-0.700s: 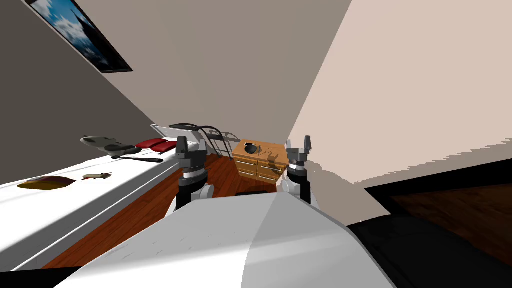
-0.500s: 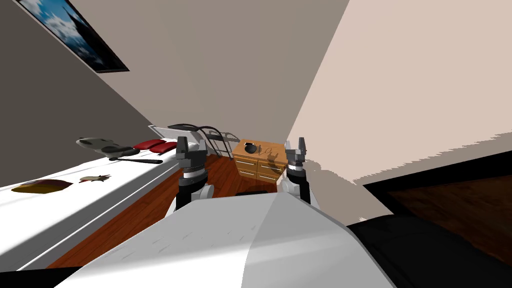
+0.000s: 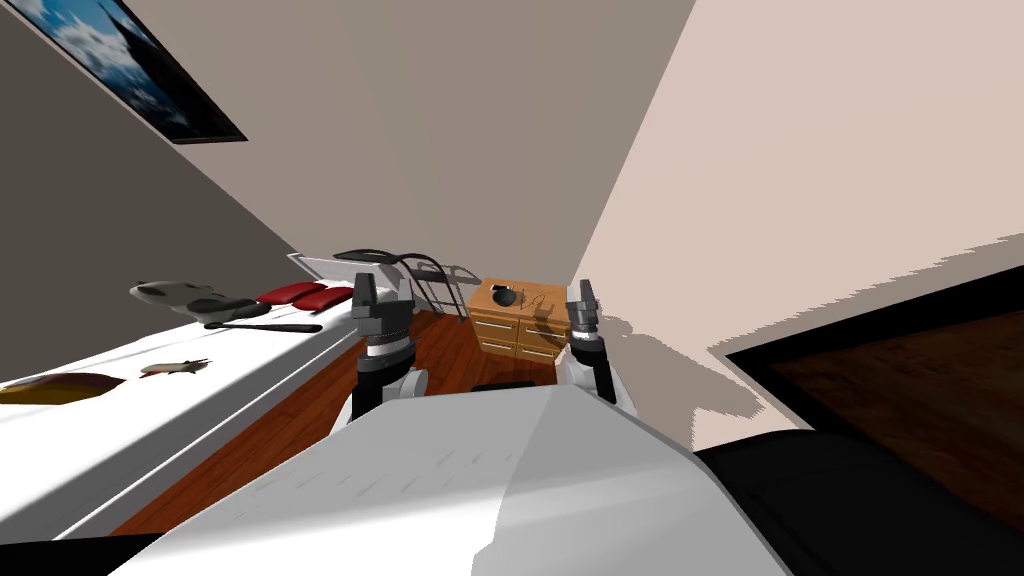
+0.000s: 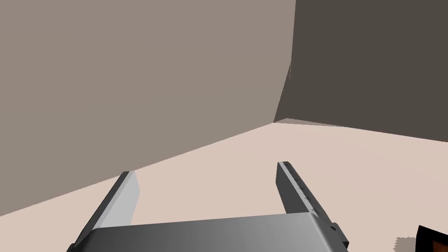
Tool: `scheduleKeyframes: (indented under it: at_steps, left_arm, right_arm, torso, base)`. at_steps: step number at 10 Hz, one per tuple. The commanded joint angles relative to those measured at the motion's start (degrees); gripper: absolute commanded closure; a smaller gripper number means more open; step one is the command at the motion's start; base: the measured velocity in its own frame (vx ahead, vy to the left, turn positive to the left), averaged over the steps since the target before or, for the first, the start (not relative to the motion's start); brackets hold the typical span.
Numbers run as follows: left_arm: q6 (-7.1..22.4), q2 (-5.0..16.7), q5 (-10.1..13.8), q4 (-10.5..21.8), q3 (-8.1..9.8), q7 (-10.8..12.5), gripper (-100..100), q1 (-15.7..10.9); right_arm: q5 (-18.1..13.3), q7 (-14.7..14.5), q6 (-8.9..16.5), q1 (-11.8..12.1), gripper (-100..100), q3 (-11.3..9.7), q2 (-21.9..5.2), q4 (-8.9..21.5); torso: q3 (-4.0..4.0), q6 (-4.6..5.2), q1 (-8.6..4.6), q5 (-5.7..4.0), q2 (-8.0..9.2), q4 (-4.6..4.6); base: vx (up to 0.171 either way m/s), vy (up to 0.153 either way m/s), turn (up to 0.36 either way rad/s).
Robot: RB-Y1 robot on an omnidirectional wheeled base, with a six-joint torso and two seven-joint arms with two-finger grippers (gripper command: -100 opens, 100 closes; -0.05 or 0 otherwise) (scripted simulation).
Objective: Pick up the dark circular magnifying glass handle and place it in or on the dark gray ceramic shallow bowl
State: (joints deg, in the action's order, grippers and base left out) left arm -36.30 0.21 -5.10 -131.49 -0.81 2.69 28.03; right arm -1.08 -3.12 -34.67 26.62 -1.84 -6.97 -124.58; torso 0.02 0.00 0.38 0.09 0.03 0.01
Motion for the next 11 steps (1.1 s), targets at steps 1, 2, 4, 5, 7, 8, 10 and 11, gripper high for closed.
scheduleKeyframes:
  at_steps: [1,2,4,5,7,8,10,11]
  left_arm:
    - [0.0,0.0,0.0,0.0,0.0,0.0,0,0.0]
    - [0.0,0.0,0.0,0.0,0.0,0.0,0,0.0]
    - [0.0,0.0,0.0,0.0,0.0,0.0,0,0.0]
    - [0.0,0.0,0.0,0.0,0.0,0.0,0,0.0]
    - [0.0,0.0,0.0,0.0,0.0,0.0,0,0.0]
    - [0.0,0.0,0.0,0.0,0.0,0.0,0,0.01]
    - [0.0,0.0,0.0,0.0,0.0,0.0,0,0.01]
    - [0.0,0.0,0.0,0.0,0.0,0.0,0,0.0]
  right_arm:
    - [-2.05,-2.42,-0.26,-0.4,-100,-0.03,-0.55,2.04]
    - [-3.31,-3.84,-0.44,-0.82,-100,0.18,-0.95,3.53]
    - [-6.01,-6.89,-0.79,-1.82,-100,0.73,-1.73,6.88]
    - [-7.43,-8.49,-0.97,-2.39,-100,1.09,-2.1,8.45]
    - [-10.37,-11.81,-1.32,-3.69,-100,1.95,-2.76,12.73]
    - [-11.86,-13.52,-1.49,-4.42,-100,2.46,-3.06,14.8]
    - [-13.37,-15.24,-1.66,-5.19,-100,3.01,-3.32,17.07]
    - [-14.88,-16.96,-1.82,-6.01,-100,3.61,-3.55,19.33]
  torso:
    - [0.0,0.0,0.0,0.0,0.0,0.0]
    - [-0.01,0.0,-0.01,0.0,-0.01,-0.01]
    - [-0.08,0.0,0.11,0.02,-0.14,-0.03]
    - [-0.1,0.0,0.12,0.03,-0.17,-0.04]
    - [-0.12,-0.01,0.14,0.03,-0.2,-0.05]
    - [-0.16,0.0,0.11,0.03,-0.28,-0.06]
    - [-0.19,0.0,0.14,0.04,-0.33,-0.08]
    - [-0.15,-0.01,0.01,0.02,-0.26,-0.06]
  base:
    - [-0.008,0.095,-0.088]
    - [0.016,0.11,-0.102]
    - [0.029,0.13,-0.093]
    - [0.027,0.13,-0.109]
    - [0.044,0.134,-0.1]
    - [0.068,0.12,-0.115]
    - [0.047,0.123,-0.076]
    - [0.033,0.079,-0.078]
